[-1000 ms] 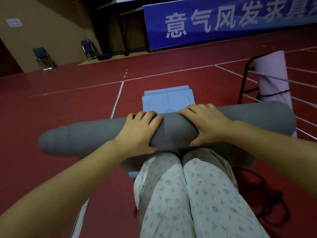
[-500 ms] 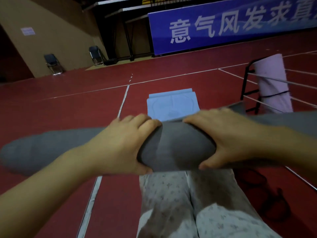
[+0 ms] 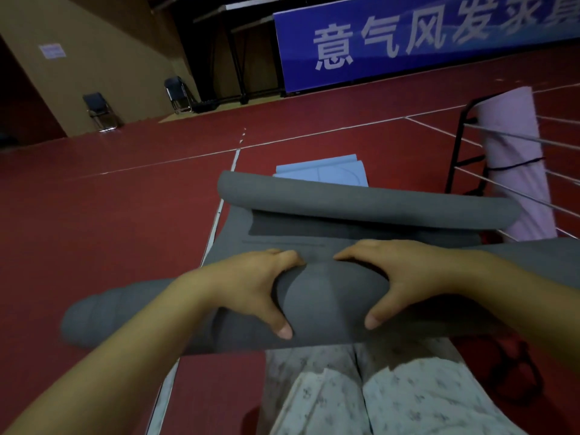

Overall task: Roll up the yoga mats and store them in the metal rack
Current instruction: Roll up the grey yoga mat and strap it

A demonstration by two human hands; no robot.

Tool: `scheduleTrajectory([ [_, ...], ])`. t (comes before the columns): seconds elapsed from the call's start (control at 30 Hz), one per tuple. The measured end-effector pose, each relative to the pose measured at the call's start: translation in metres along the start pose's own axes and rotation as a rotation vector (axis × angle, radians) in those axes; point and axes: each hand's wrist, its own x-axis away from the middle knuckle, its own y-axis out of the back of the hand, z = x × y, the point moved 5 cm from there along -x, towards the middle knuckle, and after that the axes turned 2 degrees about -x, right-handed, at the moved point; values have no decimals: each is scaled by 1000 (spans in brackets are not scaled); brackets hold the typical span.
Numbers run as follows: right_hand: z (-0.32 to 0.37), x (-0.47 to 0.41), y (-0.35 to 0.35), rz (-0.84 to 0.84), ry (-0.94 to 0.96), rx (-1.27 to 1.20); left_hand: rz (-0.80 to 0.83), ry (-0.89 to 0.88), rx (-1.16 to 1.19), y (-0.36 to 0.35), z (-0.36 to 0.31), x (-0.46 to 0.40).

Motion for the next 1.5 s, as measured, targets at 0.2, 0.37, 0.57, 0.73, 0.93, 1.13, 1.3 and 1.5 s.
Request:
scheduleTrajectory([
  [0.2,10,9,6,-128,94,119,121,61,257,8,25,-19],
  [0.37,11,8,-7,-183,55,205,240,110,376,14,36,-35],
  [0.57,-2,-6,4,-203,62,101,320,135,398,19,40,-42],
  [0.73,-9,-13,11,-186,80,-39,147,166,65,40,25,-28],
  [0.93,-23,-25,22,-144,83,-198,-69,1,-156,30,-28,0],
  [1.13,-39,-42,30,-78,33,-335,-146,59,-325,5,-32,-18],
  [1.3,-47,-54,35,-33,-13,-341,-221,31,-124,18,-17,-41],
  [1.5,-50,-55,41,-170,-69,-119,-150,-5,5,35,-7,-57],
])
